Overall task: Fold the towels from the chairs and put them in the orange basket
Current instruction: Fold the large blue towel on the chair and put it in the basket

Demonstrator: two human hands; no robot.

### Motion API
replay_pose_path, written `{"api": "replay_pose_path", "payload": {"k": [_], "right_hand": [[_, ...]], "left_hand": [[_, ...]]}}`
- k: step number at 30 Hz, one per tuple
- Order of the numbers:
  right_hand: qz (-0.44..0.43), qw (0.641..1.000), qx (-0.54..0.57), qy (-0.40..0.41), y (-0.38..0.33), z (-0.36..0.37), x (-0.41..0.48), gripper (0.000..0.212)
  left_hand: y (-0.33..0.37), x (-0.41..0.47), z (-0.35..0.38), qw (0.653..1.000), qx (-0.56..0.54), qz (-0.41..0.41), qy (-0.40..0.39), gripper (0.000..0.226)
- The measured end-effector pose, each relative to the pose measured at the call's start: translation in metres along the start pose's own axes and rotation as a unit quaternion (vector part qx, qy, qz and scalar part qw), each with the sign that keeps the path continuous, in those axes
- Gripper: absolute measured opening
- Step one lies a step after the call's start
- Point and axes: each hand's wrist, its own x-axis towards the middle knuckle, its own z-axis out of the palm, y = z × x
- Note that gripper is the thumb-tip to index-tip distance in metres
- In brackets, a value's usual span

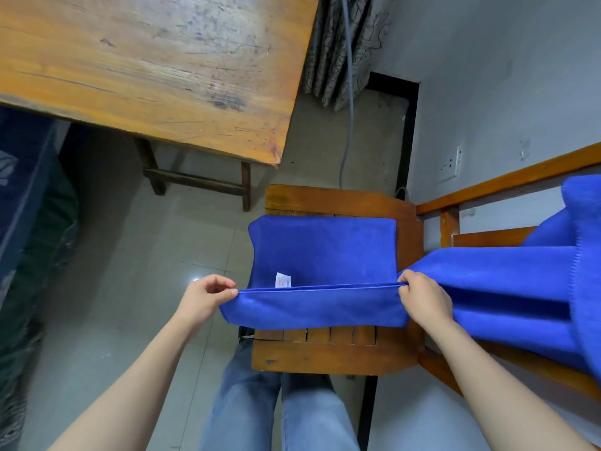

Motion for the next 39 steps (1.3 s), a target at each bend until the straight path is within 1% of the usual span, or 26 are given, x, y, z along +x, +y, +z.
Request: {"api": "replay_pose_path", "payload": {"k": [3, 6, 13, 19, 23, 25, 27, 29, 30, 32, 34, 36, 37, 38, 39], "right_hand": [[0.009, 1.0, 0.002, 0.014, -0.005, -0.006, 0.011, 0.02], [0.013, 1.0, 0.0, 0.023, -0.011, -0.012, 0.023, 0.022], [-0.014, 0.998, -0.028, 0.059, -0.023, -0.029, 0.044, 0.024], [-0.022, 0.998, -0.027, 0.047, -0.03, -0.03, 0.07, 0.025], [-0.016, 0.997, -0.017, 0.072, -0.037, -0.029, 0.092, 0.025], [-0.012, 0.996, -0.009, 0.091, -0.042, -0.027, 0.105, 0.026], [-0.008, 0.995, -0.01, 0.098, -0.045, -0.025, 0.115, 0.028], [-0.001, 0.995, -0.009, 0.102, -0.049, -0.019, 0.119, 0.031], [0.005, 0.995, -0.006, 0.103, -0.052, -0.014, 0.119, 0.036], [0.01, 0.996, -0.004, 0.093, -0.056, -0.003, 0.113, 0.053], [-0.007, 0.997, -0.018, 0.068, -0.056, 0.014, 0.096, 0.062], [-0.035, 0.998, -0.026, 0.042, -0.055, 0.03, 0.078, 0.063], [-0.043, 0.998, -0.028, 0.025, -0.054, 0.038, 0.069, 0.062], [-0.043, 0.999, -0.028, 0.008, -0.052, 0.044, 0.062, 0.061], [-0.036, 0.999, -0.029, -0.011, -0.05, 0.049, 0.057, 0.061]], "left_hand": [[0.012, 0.012, 0.003, 1.0, -0.005, 0.002, 0.008, 0.012], [0.024, 0.024, 0.005, 1.0, -0.011, 0.014, 0.015, 0.014], [0.054, 0.042, -0.003, 0.999, 0.002, 0.048, 0.015, 0.018], [0.067, 0.065, 0.008, 0.999, 0.002, 0.021, 0.026, 0.014], [0.072, 0.088, 0.016, 0.997, -0.014, 0.026, 0.065, 0.018], [0.073, 0.104, 0.021, 0.996, -0.012, 0.036, 0.083, 0.012], [0.072, 0.114, 0.026, 0.993, -0.003, 0.044, 0.108, 0.009], [0.069, 0.124, 0.032, 0.989, 0.005, 0.051, 0.135, 0.01], [0.067, 0.128, 0.036, 0.987, 0.028, 0.059, 0.15, 0.014], [0.057, 0.13, 0.045, 0.968, 0.151, 0.103, 0.172, 0.03], [0.042, 0.115, 0.058, 0.933, 0.289, 0.148, 0.158, 0.044], [0.027, 0.089, 0.074, 0.899, 0.362, 0.207, 0.135, 0.051], [0.017, 0.077, 0.083, 0.875, 0.404, 0.237, 0.121, 0.053], [0.01, 0.066, 0.092, 0.852, 0.447, 0.253, 0.105, 0.055], [0.0, 0.059, 0.098, 0.837, 0.481, 0.245, 0.09, 0.055]]}}
